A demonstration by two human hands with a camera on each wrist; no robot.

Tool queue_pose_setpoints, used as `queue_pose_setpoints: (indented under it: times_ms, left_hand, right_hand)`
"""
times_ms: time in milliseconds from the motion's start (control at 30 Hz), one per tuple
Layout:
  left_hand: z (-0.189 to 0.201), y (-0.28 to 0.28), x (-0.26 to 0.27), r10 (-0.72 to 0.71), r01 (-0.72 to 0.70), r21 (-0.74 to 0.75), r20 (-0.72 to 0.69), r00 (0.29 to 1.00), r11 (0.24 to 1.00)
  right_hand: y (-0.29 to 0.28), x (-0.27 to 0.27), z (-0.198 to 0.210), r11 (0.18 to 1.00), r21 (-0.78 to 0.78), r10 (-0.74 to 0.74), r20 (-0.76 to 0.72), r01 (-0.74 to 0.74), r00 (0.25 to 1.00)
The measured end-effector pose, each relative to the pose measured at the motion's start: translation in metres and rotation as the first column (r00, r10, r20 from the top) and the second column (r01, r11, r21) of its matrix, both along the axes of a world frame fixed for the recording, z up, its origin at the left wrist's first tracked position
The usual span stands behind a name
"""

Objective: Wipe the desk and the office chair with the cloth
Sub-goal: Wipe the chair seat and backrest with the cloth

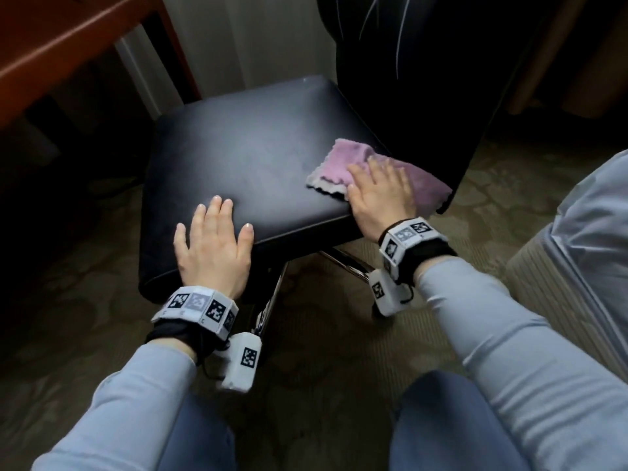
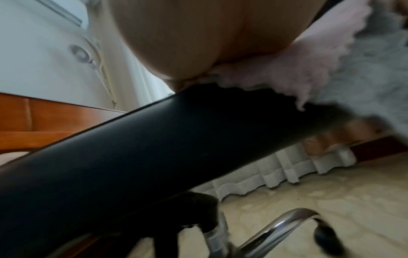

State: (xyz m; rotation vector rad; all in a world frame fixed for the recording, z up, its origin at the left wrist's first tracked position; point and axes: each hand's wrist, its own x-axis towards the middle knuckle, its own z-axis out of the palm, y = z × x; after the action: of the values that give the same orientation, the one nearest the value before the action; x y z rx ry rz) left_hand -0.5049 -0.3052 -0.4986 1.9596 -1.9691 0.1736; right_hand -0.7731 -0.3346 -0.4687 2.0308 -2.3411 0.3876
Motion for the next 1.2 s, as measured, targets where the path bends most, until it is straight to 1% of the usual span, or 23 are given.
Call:
queue_pose_setpoints:
  times_ms: [33, 67, 133, 200, 267, 367, 400, 433, 467, 500, 567, 600, 633, 667, 733, 800, 900, 933, 967, 1033, 1067, 1133, 1200]
  left_hand:
    - [0.0, 0.001, -0.004, 0.009, -0.009, 0.0, -0.004, 1.0, 1.0]
    - [-0.001, 0.002, -0.008, 0.018, -0.018, 0.001, -0.007, 1.0, 1.0]
    - [0.0, 0.004, -0.012, 0.031, -0.031, -0.001, -0.013, 0.999, 1.0]
    - [0.005, 0.006, -0.011, 0.025, -0.025, 0.014, -0.015, 1.0, 1.0]
    - [0.01, 0.008, -0.005, 0.0, 0.001, 0.048, -0.006, 1.0, 0.999]
    - [0.011, 0.015, -0.006, -0.054, 0.052, 0.082, 0.029, 0.998, 0.995]
    - [0.01, 0.017, -0.01, -0.059, 0.057, 0.087, 0.027, 0.998, 0.995]
    - [0.009, 0.018, -0.015, -0.059, 0.057, 0.086, 0.021, 0.998, 0.995]
    - [0.008, 0.02, -0.021, -0.052, 0.051, 0.083, 0.016, 0.998, 0.995]
    - [0.008, 0.022, -0.026, -0.043, 0.041, 0.077, 0.016, 0.999, 0.996]
    - [0.01, 0.023, -0.031, -0.036, 0.033, 0.066, 0.04, 0.999, 0.997]
    - [0.011, 0.023, -0.031, -0.039, 0.036, 0.066, 0.051, 0.998, 0.997]
    - [0.011, 0.024, -0.03, -0.045, 0.041, 0.067, 0.056, 0.997, 0.997]
    - [0.012, 0.025, -0.028, -0.052, 0.048, 0.068, 0.056, 0.997, 0.997]
    - [0.013, 0.025, -0.027, -0.067, 0.063, 0.072, 0.053, 0.996, 0.995]
    - [0.013, 0.025, -0.027, -0.065, 0.061, 0.083, 0.047, 0.997, 0.995]
    - [0.011, 0.027, -0.03, -0.062, 0.056, 0.088, 0.058, 0.996, 0.995]
    - [0.01, 0.027, -0.031, -0.062, 0.057, 0.089, 0.062, 0.996, 0.994]
    - [0.01, 0.027, -0.032, -0.062, 0.057, 0.09, 0.064, 0.996, 0.994]
    - [0.01, 0.027, -0.032, -0.062, 0.057, 0.079, 0.064, 0.996, 0.995]
    - [0.009, 0.027, -0.032, -0.062, 0.057, 0.075, 0.069, 0.996, 0.996]
    - [0.009, 0.027, -0.029, -0.063, 0.057, 0.082, 0.076, 0.995, 0.995]
    - [0.009, 0.027, -0.026, -0.062, 0.055, 0.084, 0.078, 0.995, 0.995]
  right_hand:
    - [0.003, 0.016, 0.002, 1.0, 0.01, 0.005, -0.012, -0.004, 1.0]
    - [0.008, 0.037, 0.002, 0.997, 0.031, 0.067, -0.031, -0.066, 0.997]
    - [0.025, 0.076, 0.0, 0.955, 0.089, 0.288, -0.059, -0.282, 0.956]
    - [0.03, 0.084, -0.001, 0.907, 0.106, 0.417, -0.094, -0.407, 0.904]
    - [0.014, 0.059, 0.002, 0.923, 0.09, 0.382, -0.117, -0.373, 0.917]
    - [-0.012, 0.005, 0.011, 0.986, 0.139, 0.1, -0.016, -0.096, 0.995]
    - [-0.015, 0.001, 0.014, 0.989, 0.142, 0.038, -0.005, -0.037, 0.999]
    - [-0.016, 0.009, 0.018, 0.991, 0.133, 0.031, -0.021, -0.028, 0.999]
    - [-0.015, 0.027, 0.02, 0.987, 0.135, 0.092, -0.044, -0.085, 0.995]
    - [-0.011, 0.051, 0.02, 0.967, 0.159, 0.212, -0.057, -0.201, 0.976]
    - [-0.003, 0.089, 0.017, 0.877, 0.232, 0.437, -0.018, -0.422, 0.899]
    - [-0.007, 0.09, 0.017, 0.843, 0.265, 0.485, 0.0, -0.467, 0.875]
    - [-0.016, 0.077, 0.019, 0.842, 0.271, 0.483, 0.006, -0.466, 0.876]
    - [-0.029, 0.054, 0.021, 0.872, 0.261, 0.431, -0.005, -0.415, 0.902]
    - [-0.052, -0.005, 0.023, 0.942, 0.25, 0.232, -0.007, -0.223, 0.973]
    - [-0.063, -0.047, 0.021, 0.965, 0.255, 0.074, -0.013, -0.068, 0.997]
    - [-0.068, -0.045, 0.026, 0.968, 0.249, -0.016, -0.026, 0.022, 1.0]
    - [-0.069, -0.032, 0.032, 0.961, 0.276, 0.003, -0.003, -0.002, 1.0]
    - [-0.069, -0.017, 0.037, 0.949, 0.308, 0.072, 0.014, -0.072, 0.997]
    - [-0.069, 0.013, 0.042, 0.897, 0.37, 0.271, -0.025, -0.243, 0.962]
    - [-0.07, 0.023, 0.042, 0.869, 0.396, 0.331, -0.02, -0.296, 0.944]
    - [-0.078, 0.018, 0.041, 0.858, 0.386, 0.357, 0.028, -0.34, 0.934]
    - [-0.086, -0.007, 0.04, 0.895, 0.365, 0.276, 0.004, -0.258, 0.961]
